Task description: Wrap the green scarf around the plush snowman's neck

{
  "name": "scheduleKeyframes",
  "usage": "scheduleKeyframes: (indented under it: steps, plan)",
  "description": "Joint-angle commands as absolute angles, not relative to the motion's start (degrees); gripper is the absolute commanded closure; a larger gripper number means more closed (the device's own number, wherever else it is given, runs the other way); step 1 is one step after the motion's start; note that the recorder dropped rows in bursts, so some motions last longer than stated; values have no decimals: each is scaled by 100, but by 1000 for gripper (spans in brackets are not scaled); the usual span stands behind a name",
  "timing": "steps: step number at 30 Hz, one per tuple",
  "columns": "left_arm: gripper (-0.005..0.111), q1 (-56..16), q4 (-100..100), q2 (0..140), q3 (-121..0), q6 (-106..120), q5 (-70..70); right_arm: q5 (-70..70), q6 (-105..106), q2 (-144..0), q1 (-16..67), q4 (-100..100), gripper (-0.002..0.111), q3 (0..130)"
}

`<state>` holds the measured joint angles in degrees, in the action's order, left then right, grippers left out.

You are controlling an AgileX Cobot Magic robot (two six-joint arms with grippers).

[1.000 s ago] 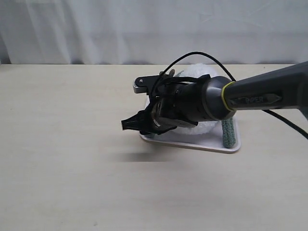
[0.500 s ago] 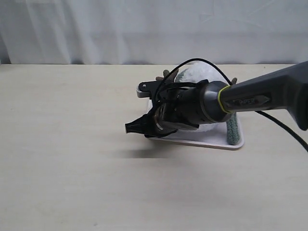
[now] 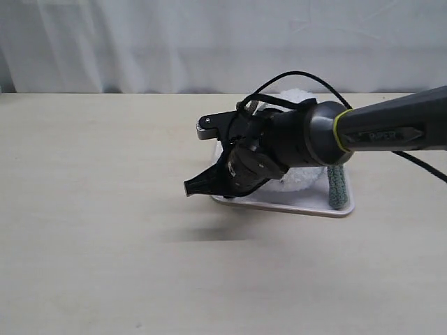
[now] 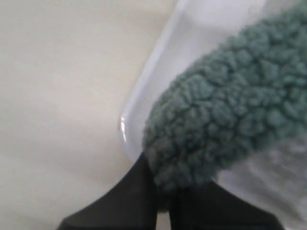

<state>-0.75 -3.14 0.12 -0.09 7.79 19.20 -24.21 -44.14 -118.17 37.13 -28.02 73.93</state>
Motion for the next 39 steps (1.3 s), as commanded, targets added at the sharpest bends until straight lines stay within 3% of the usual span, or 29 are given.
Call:
scheduleKeyframes:
  steps: [1, 11, 25, 27, 34, 39]
  plan:
    - [107, -116, -310, 0, 0, 769, 1851, -3519, -3774, -11474, 3680, -2466, 104, 7399]
    - [107, -116, -310, 0, 0, 769, 1851, -5075, -3307, -11217, 3680, -2488, 104, 7399]
    - [107, -116, -310, 0, 0, 769, 1851, -5155, -3029, -11217, 3680, -2933, 104, 7097]
    - [107, -116, -310, 0, 0, 769, 1851, -5074, -2913, -11217, 3680, -2933, 100, 6992]
    - [107, -103, -310, 0, 0, 769, 1851, -5149, -2912, -11217, 3680, -2868, 71, 6990]
    - [107, -103, -310, 0, 0, 769, 1851, -5314, -2681, -10949, 3680, -2609, 62, 7002]
